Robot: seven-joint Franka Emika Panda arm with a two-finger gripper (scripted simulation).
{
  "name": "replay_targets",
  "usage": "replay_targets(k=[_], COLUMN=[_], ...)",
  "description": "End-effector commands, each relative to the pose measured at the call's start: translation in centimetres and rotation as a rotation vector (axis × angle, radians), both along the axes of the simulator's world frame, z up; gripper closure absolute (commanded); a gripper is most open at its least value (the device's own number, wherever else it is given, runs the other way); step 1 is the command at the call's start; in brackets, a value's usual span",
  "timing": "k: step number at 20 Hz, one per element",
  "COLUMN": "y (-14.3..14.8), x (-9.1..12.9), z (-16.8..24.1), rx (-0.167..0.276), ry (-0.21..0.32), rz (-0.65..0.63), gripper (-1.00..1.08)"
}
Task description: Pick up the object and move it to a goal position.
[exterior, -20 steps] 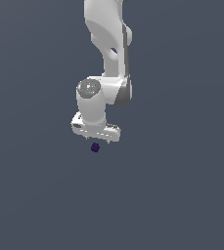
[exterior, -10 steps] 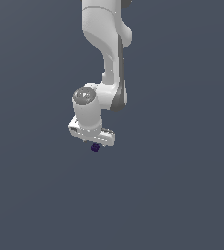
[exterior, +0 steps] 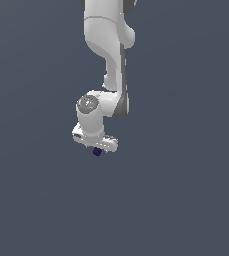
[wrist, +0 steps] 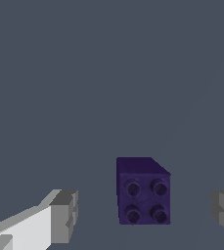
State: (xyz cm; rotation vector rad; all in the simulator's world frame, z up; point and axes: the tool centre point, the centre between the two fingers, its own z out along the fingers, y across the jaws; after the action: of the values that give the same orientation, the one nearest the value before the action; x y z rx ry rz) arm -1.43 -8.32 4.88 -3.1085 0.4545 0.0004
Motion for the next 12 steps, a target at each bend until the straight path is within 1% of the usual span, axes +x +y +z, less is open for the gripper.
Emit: replay_targets(k=[1,8,9,12], y=[0.0,0.0,0.0,0.0], x=[-0.1,0.0,0.0,0.0], z=[-1.3,-2.7,-2.7,-2.7], rx=[0.0,0.0,0.0,0.0], ry=[0.0,0.0,0.0,0.0], rz=[-0.001,-0.001,-0.001,-0.001], gripper=[-0.92,-0.92,1.08,1.08])
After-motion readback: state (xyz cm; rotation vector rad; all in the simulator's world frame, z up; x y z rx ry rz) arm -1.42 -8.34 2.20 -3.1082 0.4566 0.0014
